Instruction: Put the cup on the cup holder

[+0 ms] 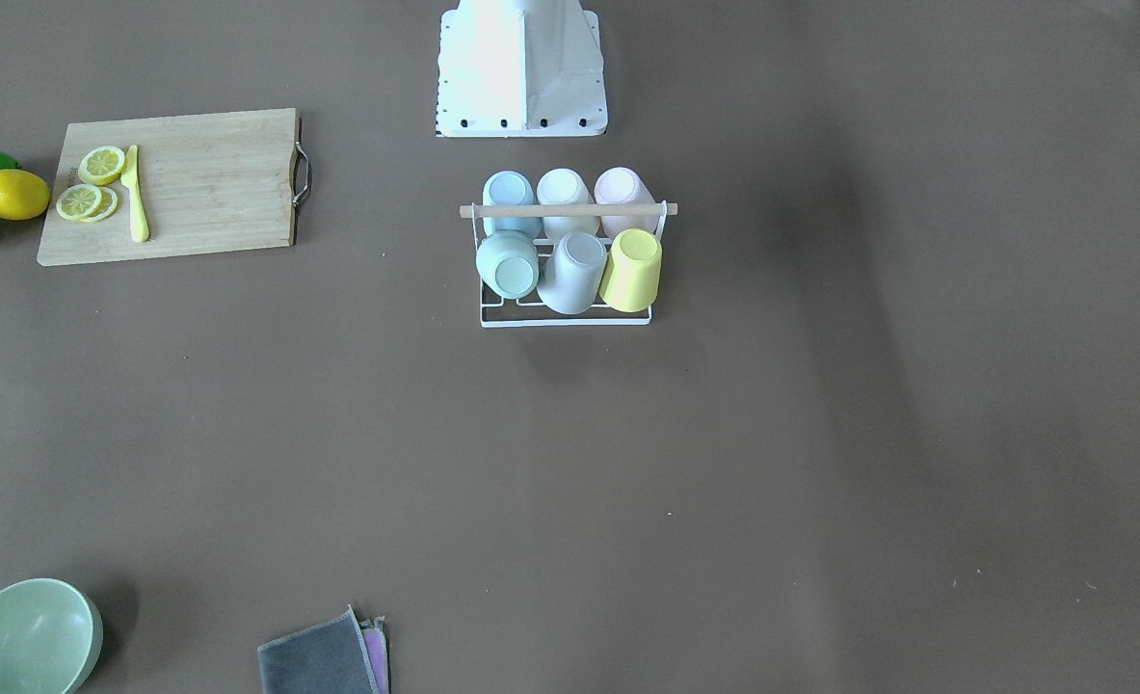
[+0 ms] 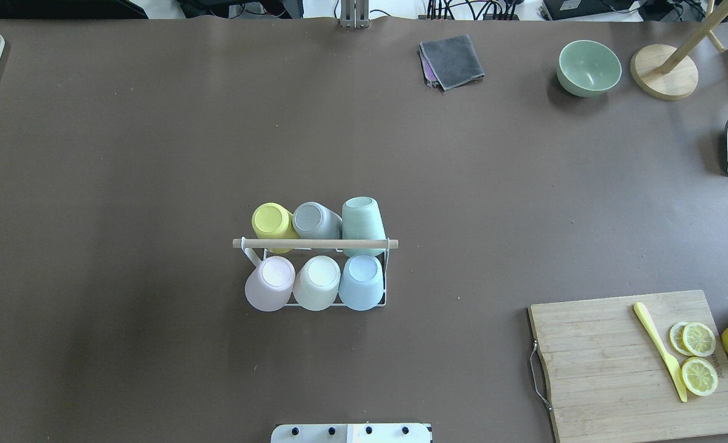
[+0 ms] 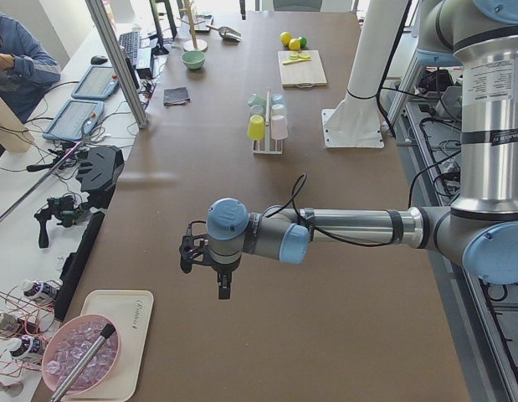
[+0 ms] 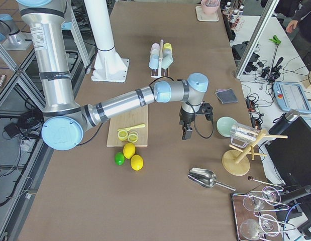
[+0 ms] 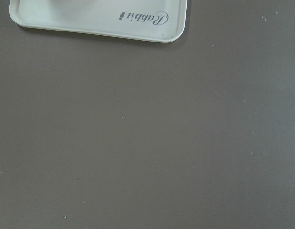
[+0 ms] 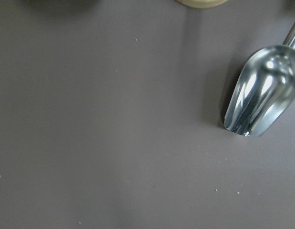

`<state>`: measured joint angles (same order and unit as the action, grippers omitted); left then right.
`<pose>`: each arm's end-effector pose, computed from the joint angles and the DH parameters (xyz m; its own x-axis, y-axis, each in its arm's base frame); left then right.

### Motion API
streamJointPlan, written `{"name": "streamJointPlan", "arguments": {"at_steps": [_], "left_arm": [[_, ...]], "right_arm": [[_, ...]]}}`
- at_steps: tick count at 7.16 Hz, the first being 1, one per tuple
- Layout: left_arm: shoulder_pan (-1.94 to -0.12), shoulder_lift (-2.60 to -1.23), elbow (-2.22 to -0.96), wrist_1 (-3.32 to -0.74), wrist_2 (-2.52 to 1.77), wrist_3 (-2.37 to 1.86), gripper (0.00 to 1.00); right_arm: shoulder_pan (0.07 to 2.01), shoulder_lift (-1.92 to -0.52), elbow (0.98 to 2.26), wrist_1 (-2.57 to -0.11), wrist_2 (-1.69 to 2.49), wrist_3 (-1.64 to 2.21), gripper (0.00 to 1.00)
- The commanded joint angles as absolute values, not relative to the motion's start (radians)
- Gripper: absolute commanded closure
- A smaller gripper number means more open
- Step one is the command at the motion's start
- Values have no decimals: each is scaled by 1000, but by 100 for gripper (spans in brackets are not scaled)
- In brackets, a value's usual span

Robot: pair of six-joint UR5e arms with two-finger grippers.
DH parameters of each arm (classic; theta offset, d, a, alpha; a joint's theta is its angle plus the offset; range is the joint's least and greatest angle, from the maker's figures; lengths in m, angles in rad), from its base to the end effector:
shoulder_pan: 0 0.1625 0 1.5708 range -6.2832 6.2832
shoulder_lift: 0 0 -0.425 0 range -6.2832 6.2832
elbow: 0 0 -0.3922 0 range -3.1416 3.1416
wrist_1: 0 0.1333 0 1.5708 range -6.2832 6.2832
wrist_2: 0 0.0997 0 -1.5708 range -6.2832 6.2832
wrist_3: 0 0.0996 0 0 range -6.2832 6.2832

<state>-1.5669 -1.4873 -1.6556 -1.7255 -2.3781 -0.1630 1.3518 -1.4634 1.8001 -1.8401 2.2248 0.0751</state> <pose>-0.0595 -0.4662 0.6380 0.6825 -0.0469 -0.7294 0.1083 0.9934 0.0375 -0.0421 -0.5239 0.5276 0.7799 -0.1387 0.6103 0.1587 0.9871 0.0216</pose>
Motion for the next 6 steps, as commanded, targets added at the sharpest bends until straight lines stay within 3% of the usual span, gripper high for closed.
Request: {"name": "streamJointPlan", "arguments": {"at_steps": [1, 4, 6], "left_arm": [[-1551, -1540, -1657, -1558, -2375, -54, 2], [-1542, -1531, -1645, -1545, -2379, -40, 3], [-1543, -1537, -1634, -1534, -2376, -40, 3]], "right_arm": [[1390, -1546, 1784, -1810, 2239, -33, 0], [1528, -1621, 1603, -1551, 2373, -187, 0], [1549, -1623, 1603, -1549, 2365, -184, 0]]}}
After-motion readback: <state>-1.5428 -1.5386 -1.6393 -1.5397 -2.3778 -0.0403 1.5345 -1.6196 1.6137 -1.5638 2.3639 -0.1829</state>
